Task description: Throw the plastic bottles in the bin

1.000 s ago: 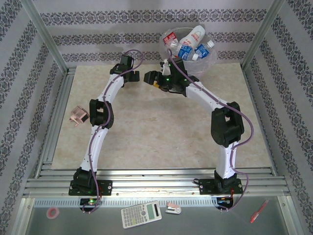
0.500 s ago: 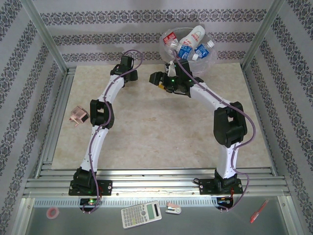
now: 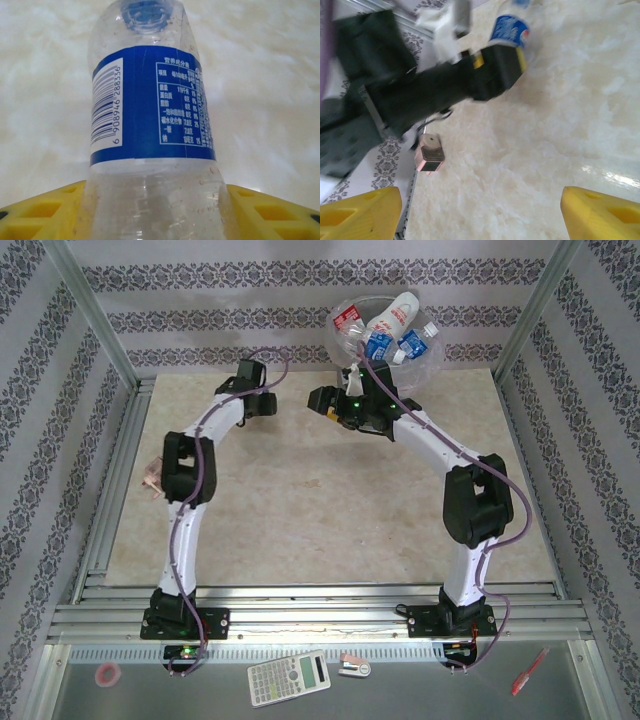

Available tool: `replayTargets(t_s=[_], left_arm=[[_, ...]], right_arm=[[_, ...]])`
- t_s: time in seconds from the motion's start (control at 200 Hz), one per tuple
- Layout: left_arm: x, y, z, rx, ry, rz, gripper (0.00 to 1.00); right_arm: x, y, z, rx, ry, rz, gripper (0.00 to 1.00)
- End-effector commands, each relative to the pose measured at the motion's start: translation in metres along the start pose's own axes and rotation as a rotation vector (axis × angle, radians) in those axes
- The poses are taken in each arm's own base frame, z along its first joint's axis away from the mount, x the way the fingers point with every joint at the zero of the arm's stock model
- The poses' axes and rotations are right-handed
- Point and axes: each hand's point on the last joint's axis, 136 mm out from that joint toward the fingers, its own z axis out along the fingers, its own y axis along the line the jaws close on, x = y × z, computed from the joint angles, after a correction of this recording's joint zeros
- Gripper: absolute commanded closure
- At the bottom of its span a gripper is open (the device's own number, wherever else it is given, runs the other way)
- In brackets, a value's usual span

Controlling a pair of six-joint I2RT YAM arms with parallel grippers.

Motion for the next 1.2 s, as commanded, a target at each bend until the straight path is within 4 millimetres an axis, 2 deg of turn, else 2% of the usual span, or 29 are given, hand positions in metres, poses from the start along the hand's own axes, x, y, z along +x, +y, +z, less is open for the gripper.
replayTargets(t_s=[0.0, 0.18, 0.27, 0.36, 0.495, 0.614, 0.739, 1.059, 1.194], left_arm=[[-0.048, -0.027, -0.073, 0.135, -0.245, 0.021, 0.62], [-0.007, -0.039, -0.146, 0.284, -0.26, 0.016, 0.63], [0.011, -0.045, -0.181, 0.351, -0.265, 0.014, 0.63], [0.028, -0.054, -0.209, 0.435, -0.263, 0.002, 0.63], [0.049, -0.072, -0.243, 0.545, -0.263, 0.007, 0.63], [0.061, -0.087, -0.26, 0.603, -0.251, 0.029, 0.63], [0.068, -0.101, -0.268, 0.661, -0.242, 0.037, 0.64], [0.078, -0.125, -0.277, 0.754, -0.212, 0.064, 0.64], [0.079, -0.131, -0.275, 0.773, -0.201, 0.075, 0.65]], right_arm=[[-0.002, 0.015, -0.022, 0.023, -0.04, -0.007, 0.16], [0.009, 0.023, -0.028, 0.008, -0.021, 0.032, 0.16], [0.014, 0.035, -0.027, -0.023, -0.02, 0.038, 0.15], [0.016, 0.051, -0.025, -0.067, -0.024, 0.03, 0.13], [0.022, 0.063, -0.015, -0.091, -0.007, 0.039, 0.12], [0.026, 0.071, -0.006, -0.11, 0.001, 0.04, 0.11], [0.026, 0.075, 0.001, -0.121, -0.007, 0.049, 0.1], [0.025, 0.077, 0.013, -0.138, -0.017, 0.072, 0.1], [0.031, 0.076, 0.019, -0.135, 0.004, 0.087, 0.12]])
